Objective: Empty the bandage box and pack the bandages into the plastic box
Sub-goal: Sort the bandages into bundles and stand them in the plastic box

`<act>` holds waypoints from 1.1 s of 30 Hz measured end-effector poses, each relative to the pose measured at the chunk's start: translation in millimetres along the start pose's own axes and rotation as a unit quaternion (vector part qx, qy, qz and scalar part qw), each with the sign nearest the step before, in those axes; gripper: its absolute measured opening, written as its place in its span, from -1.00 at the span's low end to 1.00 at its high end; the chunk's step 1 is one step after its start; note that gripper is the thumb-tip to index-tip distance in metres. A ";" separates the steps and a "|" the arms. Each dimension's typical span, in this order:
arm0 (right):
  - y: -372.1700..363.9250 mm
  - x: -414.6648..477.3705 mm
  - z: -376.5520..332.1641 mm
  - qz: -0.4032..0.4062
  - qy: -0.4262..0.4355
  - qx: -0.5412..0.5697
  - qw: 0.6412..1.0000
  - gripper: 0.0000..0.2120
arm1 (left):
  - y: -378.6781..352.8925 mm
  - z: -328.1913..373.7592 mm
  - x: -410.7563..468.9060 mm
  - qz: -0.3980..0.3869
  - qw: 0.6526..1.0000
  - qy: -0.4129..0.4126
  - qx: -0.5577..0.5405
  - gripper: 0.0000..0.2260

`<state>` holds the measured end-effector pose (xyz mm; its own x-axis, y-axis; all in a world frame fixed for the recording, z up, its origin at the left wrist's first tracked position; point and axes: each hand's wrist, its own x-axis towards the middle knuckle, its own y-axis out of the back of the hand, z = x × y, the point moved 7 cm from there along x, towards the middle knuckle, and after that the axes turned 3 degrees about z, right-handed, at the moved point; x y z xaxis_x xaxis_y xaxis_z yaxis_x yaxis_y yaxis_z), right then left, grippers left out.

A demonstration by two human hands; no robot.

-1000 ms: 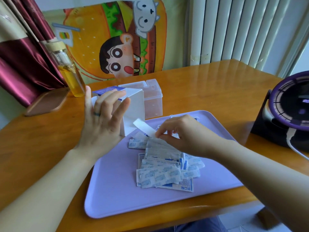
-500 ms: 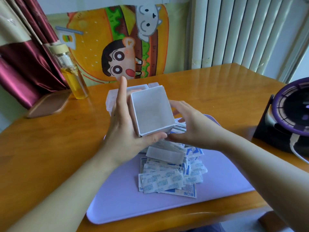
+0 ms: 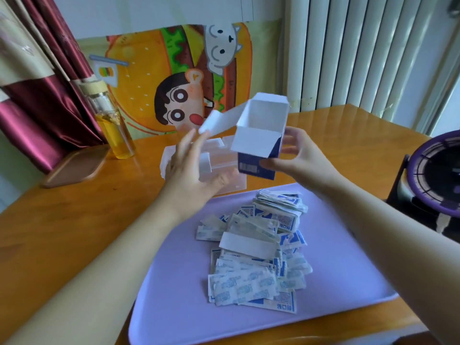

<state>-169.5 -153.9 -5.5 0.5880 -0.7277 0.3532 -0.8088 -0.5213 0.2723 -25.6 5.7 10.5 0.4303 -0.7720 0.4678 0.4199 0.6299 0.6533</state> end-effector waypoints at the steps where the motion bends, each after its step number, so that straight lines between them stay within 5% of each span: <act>1: 7.6 6.7 10.7 0.046 -0.015 -0.005 0.999 -0.20 | -0.7 -9.4 4.3 0.005 0.998 0.018 0.056 -0.22; 6: 27.0 30.0 51.0 0.163 -0.086 -0.178 0.967 -0.12 | -19.9 -52.3 16.7 -0.065 0.961 0.111 0.246 -0.44; 18: 26.4 53.4 85.0 0.103 -0.126 -0.456 0.875 -0.47 | -35.7 -60.5 25.2 -0.061 0.953 0.079 0.284 -0.44; 23: 26.0 51.3 89.4 0.073 -0.130 -0.483 0.863 -0.49 | -32.9 -61.5 29.3 -0.041 0.950 0.060 0.303 -0.42; 29: -2.3 44.9 26.4 0.157 0.066 -0.393 0.904 -0.59 | -27.1 -71.3 37.7 -0.015 0.928 0.039 0.370 -0.39; 33: -59.3 47.0 -8.6 0.003 0.170 -0.385 0.907 -0.52 | -25.0 -77.8 41.7 -0.022 0.915 0.041 0.401 -0.39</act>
<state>-93.8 -153.3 2.6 0.6595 -0.4812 0.5775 -0.6396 0.0444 0.7674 44.0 -35.7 -32.6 0.5004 -0.7646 0.4063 -0.2699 0.3081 0.9123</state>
